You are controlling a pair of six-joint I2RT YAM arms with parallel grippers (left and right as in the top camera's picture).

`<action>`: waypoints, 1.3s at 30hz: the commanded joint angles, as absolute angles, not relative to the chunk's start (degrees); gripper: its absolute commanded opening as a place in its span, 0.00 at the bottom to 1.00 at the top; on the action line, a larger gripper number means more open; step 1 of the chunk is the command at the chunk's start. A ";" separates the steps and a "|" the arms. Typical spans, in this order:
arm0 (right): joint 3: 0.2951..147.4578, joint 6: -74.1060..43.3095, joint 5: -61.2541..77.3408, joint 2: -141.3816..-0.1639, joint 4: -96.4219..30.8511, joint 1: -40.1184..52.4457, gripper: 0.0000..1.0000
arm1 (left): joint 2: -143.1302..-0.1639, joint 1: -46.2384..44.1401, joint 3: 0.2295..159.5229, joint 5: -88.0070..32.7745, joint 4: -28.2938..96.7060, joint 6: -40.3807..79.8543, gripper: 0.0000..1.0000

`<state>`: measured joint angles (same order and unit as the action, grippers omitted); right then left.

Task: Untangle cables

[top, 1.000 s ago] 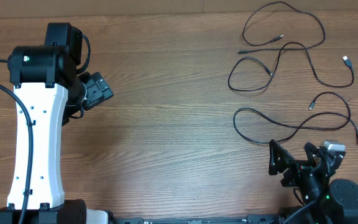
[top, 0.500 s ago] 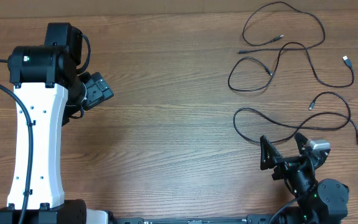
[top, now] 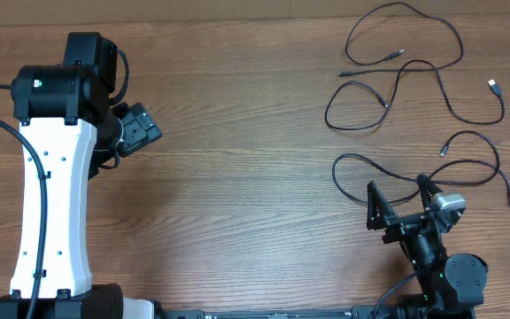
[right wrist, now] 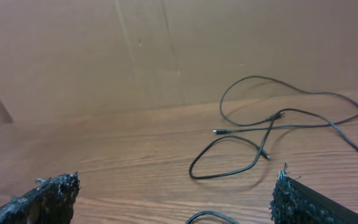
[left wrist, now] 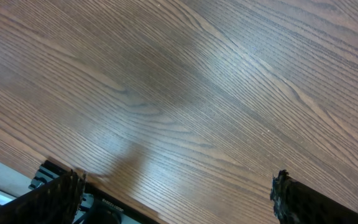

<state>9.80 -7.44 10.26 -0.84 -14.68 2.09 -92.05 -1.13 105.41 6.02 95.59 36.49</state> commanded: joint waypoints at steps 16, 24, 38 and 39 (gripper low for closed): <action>2.20 -5.48 10.17 -0.16 -5.10 3.05 1.00 | -92.16 -1.15 105.19 5.96 95.53 36.21 1.00; 0.45 -5.45 10.13 -0.16 -1.58 2.92 1.00 | -92.16 -1.15 105.19 5.93 95.53 36.21 1.00; 0.45 -3.99 10.17 -0.16 -3.97 2.83 1.00 | -92.16 -1.15 105.19 5.93 95.53 36.21 1.00; 0.45 -4.03 10.20 -0.16 -3.97 2.83 1.00 | -92.16 -1.15 105.19 5.93 95.53 36.18 0.99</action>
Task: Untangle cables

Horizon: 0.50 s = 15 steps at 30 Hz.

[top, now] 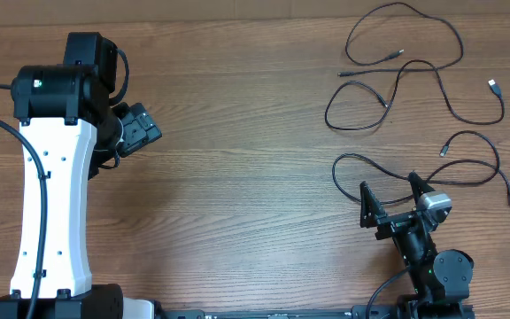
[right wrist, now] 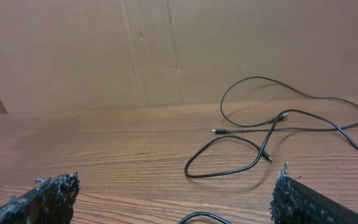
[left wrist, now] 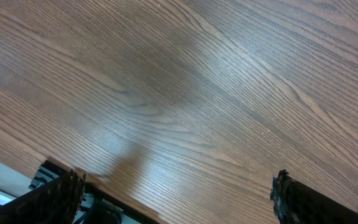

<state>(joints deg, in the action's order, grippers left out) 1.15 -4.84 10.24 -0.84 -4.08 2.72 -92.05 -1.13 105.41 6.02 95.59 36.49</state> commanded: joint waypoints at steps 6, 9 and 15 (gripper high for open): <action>0.45 -4.60 10.15 -0.16 -3.90 2.83 1.00 | -92.16 -1.15 105.19 5.93 95.53 36.21 0.99; 0.45 -4.34 9.91 -0.16 -3.92 2.83 1.00 | -92.16 -1.15 105.19 5.93 95.53 36.21 1.00; 0.45 2.55 9.76 -0.16 -4.12 2.94 1.00 | -92.16 -1.15 105.19 5.93 95.50 36.21 0.99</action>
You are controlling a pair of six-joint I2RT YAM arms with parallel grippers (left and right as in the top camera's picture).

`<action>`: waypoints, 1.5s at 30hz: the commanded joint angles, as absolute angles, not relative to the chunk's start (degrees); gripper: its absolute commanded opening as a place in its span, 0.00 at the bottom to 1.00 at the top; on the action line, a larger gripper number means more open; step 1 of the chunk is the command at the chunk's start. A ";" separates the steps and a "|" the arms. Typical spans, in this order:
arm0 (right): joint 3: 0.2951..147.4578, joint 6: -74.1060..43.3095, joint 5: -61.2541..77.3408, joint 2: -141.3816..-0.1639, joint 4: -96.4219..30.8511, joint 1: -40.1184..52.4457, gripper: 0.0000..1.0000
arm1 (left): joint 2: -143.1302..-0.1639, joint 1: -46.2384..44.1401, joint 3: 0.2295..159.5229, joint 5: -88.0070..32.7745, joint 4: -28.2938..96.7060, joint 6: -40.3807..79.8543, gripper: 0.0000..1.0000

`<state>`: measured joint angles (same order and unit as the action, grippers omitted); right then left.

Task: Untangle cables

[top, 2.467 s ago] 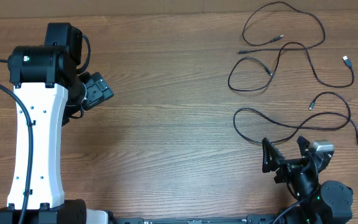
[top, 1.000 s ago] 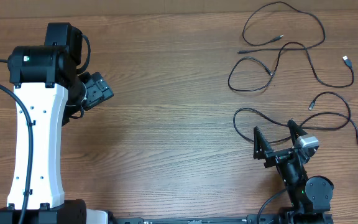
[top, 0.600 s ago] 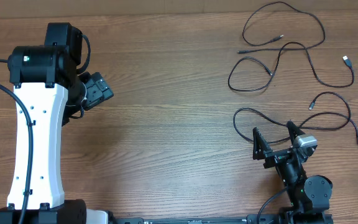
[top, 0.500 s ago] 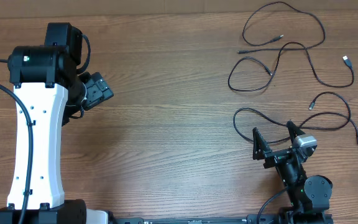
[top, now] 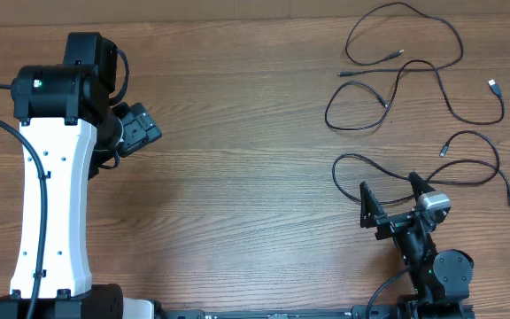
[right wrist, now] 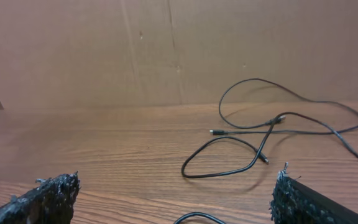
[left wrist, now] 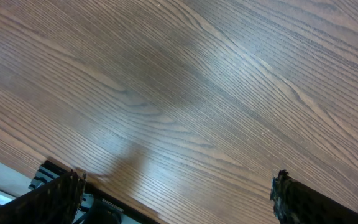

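Note:
Three thin black cables lie apart at the table's far right. The top cable (top: 459, 42) makes a wide loop. A middle cable (top: 328, 113) runs out to a USB plug (top: 494, 86). The lowest cable (top: 336, 168) curls just in front of my right gripper (top: 388, 188), which is open and holds nothing. The right wrist view shows the middle cable's loop (right wrist: 185, 172), the top cable (right wrist: 253, 79) behind it, and a bit of the lowest cable (right wrist: 194, 216) between the fingers (right wrist: 306, 202). My left gripper (left wrist: 173, 199) is open over bare wood at the left (top: 140, 128).
The left arm's white link (top: 51, 195) stretches along the table's left side. A brown cardboard wall (right wrist: 166, 50) stands behind the cables. The table's near edge (left wrist: 73, 190) shows in the left wrist view.
Almost nothing has changed. The right wrist view has shifted very slightly, so the cables sit a touch further left. The left arm is unmoved.
At first my right gripper stood a little further right beside the lowest cable, open, with its wrist view tilted. Later it was slightly to the left with the view level, and it stays there now. The cables and the left arm have not moved.

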<state>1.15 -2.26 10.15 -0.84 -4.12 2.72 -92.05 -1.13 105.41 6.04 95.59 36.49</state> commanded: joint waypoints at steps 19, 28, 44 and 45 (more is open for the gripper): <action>0.45 4.56 9.04 -0.16 -4.36 2.94 1.00 | -92.16 -1.15 105.19 5.93 95.53 36.21 0.99; 0.47 1.52 7.75 -0.16 -4.54 2.94 1.00 | -92.16 -1.15 105.19 5.96 95.53 36.21 0.99; 0.47 1.54 7.79 -0.16 -4.16 2.83 1.00 | -92.16 -1.15 105.19 5.93 95.53 36.21 0.99; 0.47 1.54 7.79 -0.16 -4.16 2.83 1.00 | -92.16 -1.15 105.19 5.93 95.53 36.21 1.00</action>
